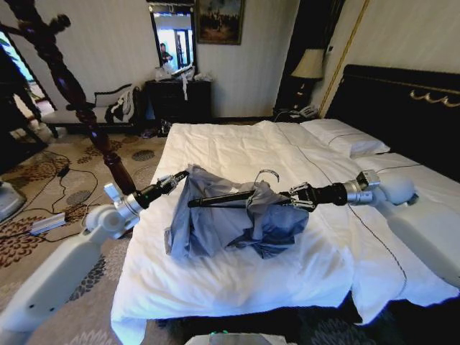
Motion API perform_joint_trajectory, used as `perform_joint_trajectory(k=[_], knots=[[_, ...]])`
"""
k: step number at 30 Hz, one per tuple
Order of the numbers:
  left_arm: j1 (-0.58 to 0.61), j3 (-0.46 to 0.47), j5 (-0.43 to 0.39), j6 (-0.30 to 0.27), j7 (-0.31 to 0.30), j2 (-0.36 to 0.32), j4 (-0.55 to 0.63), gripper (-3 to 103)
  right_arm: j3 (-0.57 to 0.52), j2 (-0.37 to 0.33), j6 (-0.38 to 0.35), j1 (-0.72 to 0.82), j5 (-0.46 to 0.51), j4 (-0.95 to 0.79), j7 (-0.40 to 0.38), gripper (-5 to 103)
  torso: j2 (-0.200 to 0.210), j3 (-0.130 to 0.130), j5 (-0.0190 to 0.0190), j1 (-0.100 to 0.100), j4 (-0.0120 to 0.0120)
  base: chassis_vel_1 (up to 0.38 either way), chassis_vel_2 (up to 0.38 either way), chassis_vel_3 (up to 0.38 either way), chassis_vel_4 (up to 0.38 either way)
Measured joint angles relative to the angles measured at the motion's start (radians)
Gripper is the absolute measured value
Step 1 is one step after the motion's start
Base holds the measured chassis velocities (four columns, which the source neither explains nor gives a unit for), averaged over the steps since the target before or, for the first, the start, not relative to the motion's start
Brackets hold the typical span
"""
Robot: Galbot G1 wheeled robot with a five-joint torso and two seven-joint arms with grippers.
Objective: Pick up the clothes from the bed and hang them on the clothes hanger.
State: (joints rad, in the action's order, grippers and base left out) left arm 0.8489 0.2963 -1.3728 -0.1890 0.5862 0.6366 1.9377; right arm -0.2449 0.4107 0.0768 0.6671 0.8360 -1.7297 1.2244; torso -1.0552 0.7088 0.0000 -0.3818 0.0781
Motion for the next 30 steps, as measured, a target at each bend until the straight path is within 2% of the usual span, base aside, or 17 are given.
perform_joint_trajectory(k=[8,14,17,21,30], knots=[[0.061,0.017,0.030,-0.002,-0.019,-0.016,0.091,0,-0.021,-0.003,-0.004,0.038,-0.003,-0.030,-0.027,13,0.000,0.000,0.0000,0.000,-0.0001,0.000,0.000,0.000,0.000],[0.150,0.072,0.089,0.000,-0.025,-0.014,0.141,0,-0.023,-0.003,-0.005,0.052,-0.023,-0.024,-0.056,13,0.000,0.000,-0.0001,0.000,-0.0002,0.000,0.000,0.000,0.000],[0.218,0.113,0.137,0.006,-0.027,-0.011,0.188,0,-0.027,-0.003,-0.015,0.068,-0.049,-0.010,-0.114,13,0.000,0.000,0.0000,0.000,-0.0002,0.000,0.000,0.000,0.000],[0.254,0.128,0.174,0.011,-0.029,-0.004,0.218,0,-0.011,-0.004,-0.024,0.084,-0.017,-0.017,-0.166,13,0.000,0.000,0.0000,0.000,-0.0002,0.000,0.000,0.000,0.000],[0.254,0.084,0.234,0.017,-0.048,0.010,0.235,0,0.049,0.029,-0.042,0.114,0.003,-0.091,-0.266,13,0.000,0.000,0.0000,0.000,-0.0001,0.000,0.000,0.000,0.000]])
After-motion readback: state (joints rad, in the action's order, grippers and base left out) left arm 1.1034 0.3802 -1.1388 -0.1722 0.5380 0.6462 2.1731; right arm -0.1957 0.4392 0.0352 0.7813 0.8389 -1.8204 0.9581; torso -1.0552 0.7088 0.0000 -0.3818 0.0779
